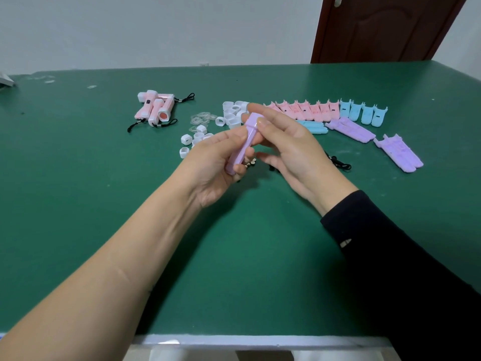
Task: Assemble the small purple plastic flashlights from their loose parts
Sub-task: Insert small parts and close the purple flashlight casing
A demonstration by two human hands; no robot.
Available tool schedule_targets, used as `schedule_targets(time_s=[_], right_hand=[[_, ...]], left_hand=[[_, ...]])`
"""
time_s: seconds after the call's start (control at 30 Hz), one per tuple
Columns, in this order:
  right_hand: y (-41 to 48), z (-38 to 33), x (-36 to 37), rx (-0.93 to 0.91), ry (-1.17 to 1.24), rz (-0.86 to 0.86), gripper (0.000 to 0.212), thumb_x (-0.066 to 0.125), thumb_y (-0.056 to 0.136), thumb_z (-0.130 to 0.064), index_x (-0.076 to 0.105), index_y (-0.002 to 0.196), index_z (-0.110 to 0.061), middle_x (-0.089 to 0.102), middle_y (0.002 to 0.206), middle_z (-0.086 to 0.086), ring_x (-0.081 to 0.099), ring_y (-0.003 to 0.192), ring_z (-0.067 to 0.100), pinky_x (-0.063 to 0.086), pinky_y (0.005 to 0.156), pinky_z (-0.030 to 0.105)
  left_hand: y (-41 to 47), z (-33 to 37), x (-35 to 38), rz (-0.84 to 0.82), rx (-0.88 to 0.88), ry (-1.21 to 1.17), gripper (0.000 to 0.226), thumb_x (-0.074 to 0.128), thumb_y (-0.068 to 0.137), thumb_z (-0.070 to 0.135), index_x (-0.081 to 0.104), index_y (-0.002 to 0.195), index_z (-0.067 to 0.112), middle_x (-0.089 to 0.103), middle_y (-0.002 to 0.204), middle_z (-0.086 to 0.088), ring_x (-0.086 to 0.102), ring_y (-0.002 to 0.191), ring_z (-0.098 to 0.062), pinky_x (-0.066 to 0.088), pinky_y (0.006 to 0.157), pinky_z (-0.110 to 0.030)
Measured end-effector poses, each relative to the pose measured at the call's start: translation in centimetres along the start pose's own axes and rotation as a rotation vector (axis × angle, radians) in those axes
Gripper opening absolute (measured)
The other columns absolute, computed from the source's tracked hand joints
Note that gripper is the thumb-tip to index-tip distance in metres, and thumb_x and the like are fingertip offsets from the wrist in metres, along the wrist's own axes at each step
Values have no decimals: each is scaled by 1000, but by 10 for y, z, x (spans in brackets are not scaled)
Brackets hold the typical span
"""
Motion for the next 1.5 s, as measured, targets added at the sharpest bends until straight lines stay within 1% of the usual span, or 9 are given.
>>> schedule_targets(time_s=[0.3, 0.43, 0.57, 0.67, 0.87, 1.07, 1.2, 1.3, 1.5], right_hand=[[2, 1, -5, 7, 179, -24, 23, 50, 98, -12, 66, 111, -23, 68, 106, 1, 61, 96, 13, 47, 97, 40], [5, -1, -22, 2, 232, 187, 10, 61, 93, -23, 69, 100, -21, 68, 93, -6, 59, 83, 9, 48, 80, 27], [5, -5, -49, 32, -170, 314, 12, 73, 83, -31, 69, 86, -20, 64, 69, -12, 54, 54, -1, 44, 56, 16], [5, 1, -55, 126, -471, 217, 19, 80, 76, -33, 67, 79, -19, 65, 63, -11, 48, 45, 2, 39, 43, 12], [6, 0, -71, 213, -707, 170, 20, 79, 76, -36, 67, 68, -22, 64, 60, -5, 48, 57, 14, 41, 51, 23], [0, -8, -93, 296, -799, 199, 22, 78, 76, -38, 69, 66, -21, 68, 73, 3, 52, 66, 17, 44, 62, 27], [-3, -8, -92, 328, -889, 181, 20, 77, 78, -37, 70, 73, -19, 68, 76, -1, 54, 67, 14, 38, 57, 26], [-2, -7, -91, 336, -974, 187, 17, 75, 80, -34, 70, 77, -19, 64, 79, -5, 51, 67, 7, 34, 53, 24], [6, -2, -101, 258, -1089, 225, 5, 68, 85, -19, 73, 84, -18, 60, 76, -15, 49, 67, -1, 33, 52, 19]], left_hand=[[-2, -1, 3, -20, -22, 22, 19, 48, 102, 24, 65, 104, 16, 71, 90, 4, 57, 66, -4, 44, 47, -13], [0, 12, -12, 103, 106, 218, 20, 48, 102, 30, 64, 106, 19, 73, 100, 1, 70, 84, -9, 54, 61, -20], [1, 32, -40, 378, 332, 600, 16, 56, 96, 17, 65, 94, 29, 71, 86, 15, 61, 69, 6, 47, 60, -13], [6, 35, -52, 423, 271, 984, 2, 62, 92, 24, 61, 91, 26, 60, 79, 13, 51, 59, 8, 39, 57, -14], [12, 19, -68, 318, -101, 1289, 53, 71, 79, 56, 57, 108, 14, 62, 104, -2, 59, 96, -20, 43, 81, -33], [14, 13, -64, 297, -12, 1464, 44, 60, 91, 44, 69, 60, 14, 65, 68, -14, 52, 56, -19, 38, 56, -30], [14, 11, -61, 332, 17, 1522, 46, 59, 91, 36, 62, 50, 15, 53, 43, 6, 46, 39, -6, 32, 48, -26], [13, 14, -58, 341, 31, 1505, 38, 57, 93, 36, 69, 69, 9, 63, 59, -6, 49, 52, -15, 33, 50, -26], [9, 21, -56, 331, 107, 886, 33, 61, 94, 36, 70, 86, 6, 65, 76, -5, 53, 63, -15, 46, 56, -23]])
Point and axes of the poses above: each hand's wrist, its own y-axis towards the middle knuckle, its own x-axis out of the palm, z = x × y, the point moved 4 cm from there along y, towards the middle knuckle
